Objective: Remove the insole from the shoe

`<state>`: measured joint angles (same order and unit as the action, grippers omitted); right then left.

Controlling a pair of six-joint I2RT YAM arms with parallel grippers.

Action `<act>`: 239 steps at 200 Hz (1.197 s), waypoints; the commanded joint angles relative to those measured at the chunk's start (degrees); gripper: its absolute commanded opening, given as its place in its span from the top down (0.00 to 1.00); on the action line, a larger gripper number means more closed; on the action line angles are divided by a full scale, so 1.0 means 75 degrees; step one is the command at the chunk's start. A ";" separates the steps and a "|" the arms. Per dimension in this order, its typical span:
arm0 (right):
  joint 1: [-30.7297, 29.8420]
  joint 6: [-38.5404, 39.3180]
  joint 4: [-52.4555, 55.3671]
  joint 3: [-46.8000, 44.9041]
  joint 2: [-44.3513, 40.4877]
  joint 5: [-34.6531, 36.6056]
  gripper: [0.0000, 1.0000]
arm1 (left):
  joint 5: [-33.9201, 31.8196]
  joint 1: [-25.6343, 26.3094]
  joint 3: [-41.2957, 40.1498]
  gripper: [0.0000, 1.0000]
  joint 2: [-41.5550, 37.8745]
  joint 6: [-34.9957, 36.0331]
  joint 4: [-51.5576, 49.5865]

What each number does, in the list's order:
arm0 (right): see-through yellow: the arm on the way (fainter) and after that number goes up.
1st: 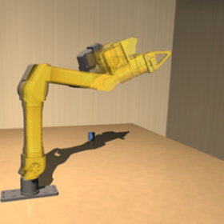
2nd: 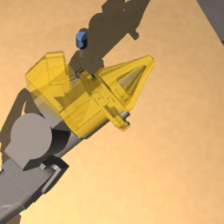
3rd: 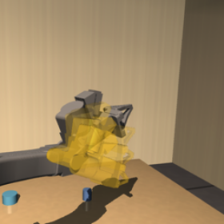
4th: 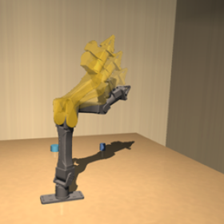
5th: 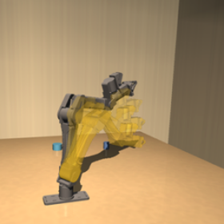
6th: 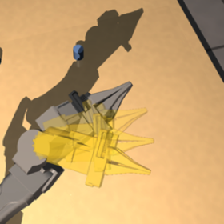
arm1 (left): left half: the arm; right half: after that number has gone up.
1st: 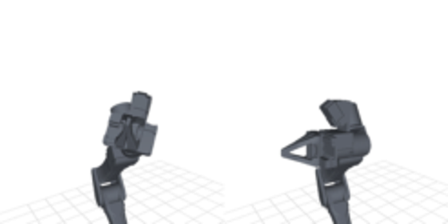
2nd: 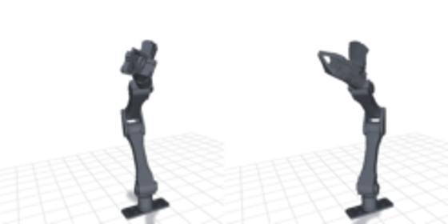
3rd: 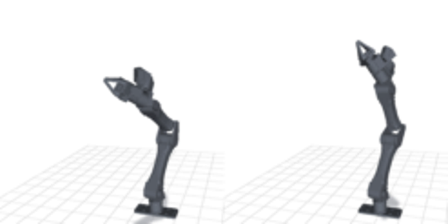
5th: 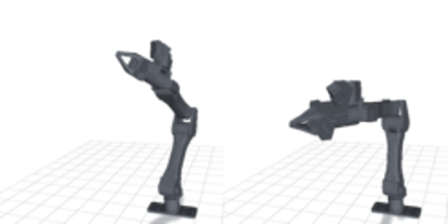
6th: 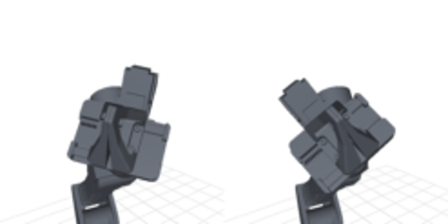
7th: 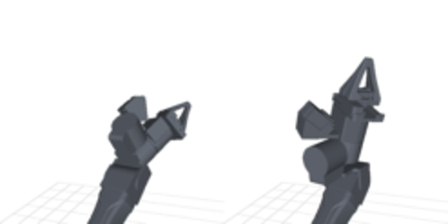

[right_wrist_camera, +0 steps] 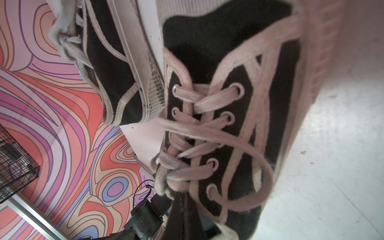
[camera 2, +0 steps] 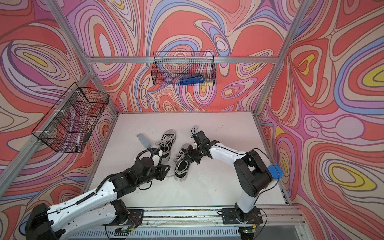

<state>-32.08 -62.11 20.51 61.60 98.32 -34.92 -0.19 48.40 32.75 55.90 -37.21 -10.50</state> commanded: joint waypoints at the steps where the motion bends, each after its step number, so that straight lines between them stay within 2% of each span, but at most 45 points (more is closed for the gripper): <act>1: 0.0055 0.0007 -0.0098 -0.0019 0.0144 0.0403 1.00 | 0.0786 0.0009 0.0443 0.66 0.0761 -0.0104 0.0239; 24: 0.0020 -0.0037 -0.0171 -0.0101 0.0132 0.0404 1.00 | 0.1172 -0.0103 0.0612 0.64 0.1286 -0.0181 0.0616; 56: -0.0001 -0.0049 -0.0202 -0.0175 0.0086 0.0419 1.00 | 0.1272 -0.0157 0.0604 0.61 0.1342 -0.0317 0.1031; 94: -0.0024 -0.0086 -0.0262 -0.0221 0.0051 0.0408 1.00 | 0.1107 -0.0162 0.0747 0.57 0.1723 -0.0407 0.1009; 147: -0.0048 -0.0127 -0.0327 -0.0239 0.0062 0.0391 1.00 | 0.0929 -0.0187 0.1055 0.60 0.2475 -0.0491 0.1148; 183: -0.0094 -0.0168 -0.0388 -0.0277 0.0052 0.0393 1.00 | 0.0854 -0.0211 0.1227 0.69 0.2968 -0.0536 0.1052; 200: -0.0100 -0.0073 -0.0322 -0.0240 0.0000 0.0473 1.00 | 0.0846 -0.0220 0.1291 0.85 0.3047 -0.0535 0.0992; 215: -0.0173 0.0431 0.0167 0.0027 -0.0202 0.0901 1.00 | 0.0852 -0.0250 0.1313 0.99 0.3025 -0.0650 0.0975; 223: -0.0238 0.0776 0.0500 0.0205 -0.0431 0.1268 0.87 | 0.0860 -0.0284 0.1305 1.00 0.2990 -0.0782 0.0969; 239: -0.0501 0.1442 0.1257 0.0284 -0.1109 0.2654 0.69 | 0.0947 -0.0361 0.1224 1.00 0.2899 -0.1156 0.1041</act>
<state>-33.87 -59.44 21.30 61.78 97.01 -29.71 7.38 46.74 41.01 78.50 -42.00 -3.07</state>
